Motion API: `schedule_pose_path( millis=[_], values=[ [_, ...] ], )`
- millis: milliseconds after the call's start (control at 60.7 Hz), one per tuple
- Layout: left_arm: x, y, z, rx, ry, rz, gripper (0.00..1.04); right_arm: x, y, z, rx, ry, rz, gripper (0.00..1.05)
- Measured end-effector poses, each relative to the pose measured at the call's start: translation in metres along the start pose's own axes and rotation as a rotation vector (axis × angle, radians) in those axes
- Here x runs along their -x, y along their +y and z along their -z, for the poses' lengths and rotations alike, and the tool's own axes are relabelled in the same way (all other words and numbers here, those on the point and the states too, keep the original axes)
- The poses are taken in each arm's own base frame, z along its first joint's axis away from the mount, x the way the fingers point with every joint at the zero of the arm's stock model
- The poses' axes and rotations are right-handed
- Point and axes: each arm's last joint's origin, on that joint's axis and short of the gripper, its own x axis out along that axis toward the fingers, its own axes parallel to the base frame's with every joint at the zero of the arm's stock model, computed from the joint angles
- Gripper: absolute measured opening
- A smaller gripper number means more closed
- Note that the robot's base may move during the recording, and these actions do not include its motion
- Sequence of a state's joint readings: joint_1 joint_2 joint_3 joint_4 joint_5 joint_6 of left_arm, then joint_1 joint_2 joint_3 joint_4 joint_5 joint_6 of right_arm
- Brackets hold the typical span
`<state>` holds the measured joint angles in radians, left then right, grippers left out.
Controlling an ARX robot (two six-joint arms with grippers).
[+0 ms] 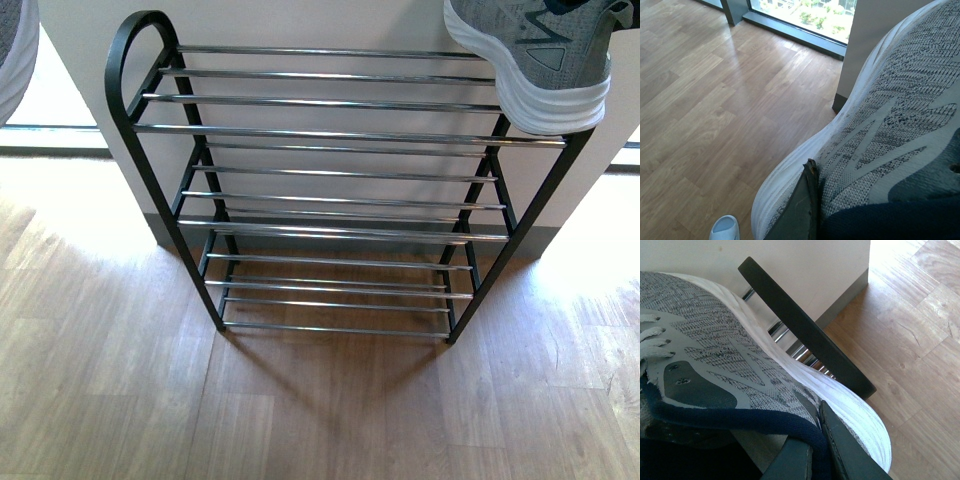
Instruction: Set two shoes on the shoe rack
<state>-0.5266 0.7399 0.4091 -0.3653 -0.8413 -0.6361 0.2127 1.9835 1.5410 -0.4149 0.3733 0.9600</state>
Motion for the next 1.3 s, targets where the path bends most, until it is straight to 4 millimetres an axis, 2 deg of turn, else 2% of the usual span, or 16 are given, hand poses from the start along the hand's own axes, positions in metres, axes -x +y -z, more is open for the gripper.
schedule_pose_path(
  millis=[247,428,610,824,906,1038,1302],
  values=[
    [0.000,0.000,0.000,0.000,0.000,0.000,0.02,-0.003,0.011,0.010,-0.010,0.021,0.011,0.01],
    [0.000,0.000,0.000,0.000,0.000,0.000,0.02,-0.013,0.008,0.021,0.000,0.049,0.054,0.01],
    [0.000,0.000,0.000,0.000,0.000,0.000,0.02,-0.025,0.002,0.021,-0.004,0.001,0.115,0.01],
    [0.000,0.000,0.000,0.000,0.000,0.000,0.02,-0.023,-0.007,0.024,-0.014,-0.024,0.104,0.03],
    [0.000,0.000,0.000,0.000,0.000,0.000,0.02,-0.020,-0.009,0.023,-0.019,-0.038,0.092,0.15],
    [0.000,0.000,0.000,0.000,0.000,0.000,0.02,0.001,-0.015,0.010,-0.034,-0.098,0.030,0.47],
    [0.000,0.000,0.000,0.000,0.000,0.000,0.02,0.034,-0.012,-0.004,-0.014,-0.133,-0.158,0.89]
  ],
)
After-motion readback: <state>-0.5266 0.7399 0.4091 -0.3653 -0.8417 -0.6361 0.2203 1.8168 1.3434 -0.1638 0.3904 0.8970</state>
